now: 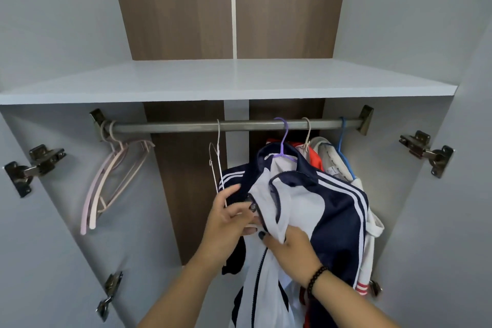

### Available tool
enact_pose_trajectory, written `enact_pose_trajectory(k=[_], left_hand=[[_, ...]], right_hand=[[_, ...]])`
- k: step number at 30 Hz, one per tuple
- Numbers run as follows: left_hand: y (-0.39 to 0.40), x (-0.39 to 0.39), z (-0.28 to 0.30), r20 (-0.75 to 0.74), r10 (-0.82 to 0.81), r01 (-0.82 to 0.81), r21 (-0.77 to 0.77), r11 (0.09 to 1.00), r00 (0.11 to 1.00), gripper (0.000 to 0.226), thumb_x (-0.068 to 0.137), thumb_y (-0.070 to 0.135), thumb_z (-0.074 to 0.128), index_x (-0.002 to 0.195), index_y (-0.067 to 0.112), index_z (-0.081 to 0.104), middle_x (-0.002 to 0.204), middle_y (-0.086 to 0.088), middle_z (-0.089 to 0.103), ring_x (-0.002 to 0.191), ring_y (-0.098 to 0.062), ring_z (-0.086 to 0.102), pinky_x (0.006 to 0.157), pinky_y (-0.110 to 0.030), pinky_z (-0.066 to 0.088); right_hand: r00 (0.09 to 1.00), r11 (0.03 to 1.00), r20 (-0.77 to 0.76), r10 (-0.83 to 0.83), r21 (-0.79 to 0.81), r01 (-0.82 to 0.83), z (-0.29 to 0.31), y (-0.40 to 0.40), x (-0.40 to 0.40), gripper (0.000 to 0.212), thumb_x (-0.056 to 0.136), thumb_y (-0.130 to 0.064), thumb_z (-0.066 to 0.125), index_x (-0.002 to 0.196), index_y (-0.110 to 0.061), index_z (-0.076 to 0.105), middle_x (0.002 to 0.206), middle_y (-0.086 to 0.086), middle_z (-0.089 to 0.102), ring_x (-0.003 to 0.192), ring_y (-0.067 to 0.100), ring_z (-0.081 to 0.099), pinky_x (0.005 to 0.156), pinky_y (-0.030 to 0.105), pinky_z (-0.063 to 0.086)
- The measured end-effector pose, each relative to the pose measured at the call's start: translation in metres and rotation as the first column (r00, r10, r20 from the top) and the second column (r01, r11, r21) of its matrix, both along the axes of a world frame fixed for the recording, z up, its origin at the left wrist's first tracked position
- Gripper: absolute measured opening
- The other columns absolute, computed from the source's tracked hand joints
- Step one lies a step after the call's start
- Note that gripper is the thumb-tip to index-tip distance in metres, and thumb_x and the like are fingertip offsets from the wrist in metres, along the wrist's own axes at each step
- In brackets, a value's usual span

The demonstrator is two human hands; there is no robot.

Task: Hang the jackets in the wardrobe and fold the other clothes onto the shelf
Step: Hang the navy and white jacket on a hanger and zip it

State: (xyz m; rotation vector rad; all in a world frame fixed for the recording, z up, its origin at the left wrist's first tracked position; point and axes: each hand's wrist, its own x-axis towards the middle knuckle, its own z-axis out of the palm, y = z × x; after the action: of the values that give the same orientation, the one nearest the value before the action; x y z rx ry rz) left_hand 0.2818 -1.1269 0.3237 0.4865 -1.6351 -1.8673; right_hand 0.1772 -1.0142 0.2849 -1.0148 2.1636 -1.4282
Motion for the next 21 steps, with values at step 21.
enact_pose_trajectory(k=[21], left_hand=[[0.045, 0.049, -0.106, 0.355, 0.173, -0.233, 0.136, 0.963, 0.919, 0.018, 0.089, 0.003, 0.064, 0.097, 0.016, 0.074, 0.087, -0.001, 0.077, 0.084, -0.018, 0.073, 0.068, -0.022, 0.056]], right_hand=[[0.962, 0.996, 0.267, 0.057, -0.087, -0.035, -0.023, 0.026, 0.011, 0.02, 0.082, -0.012, 0.072, 0.097, -0.021, 0.064, 0.087, -0.006, 0.067, 0.084, 0.009, 0.063, 0.079, 0.025, 0.055]])
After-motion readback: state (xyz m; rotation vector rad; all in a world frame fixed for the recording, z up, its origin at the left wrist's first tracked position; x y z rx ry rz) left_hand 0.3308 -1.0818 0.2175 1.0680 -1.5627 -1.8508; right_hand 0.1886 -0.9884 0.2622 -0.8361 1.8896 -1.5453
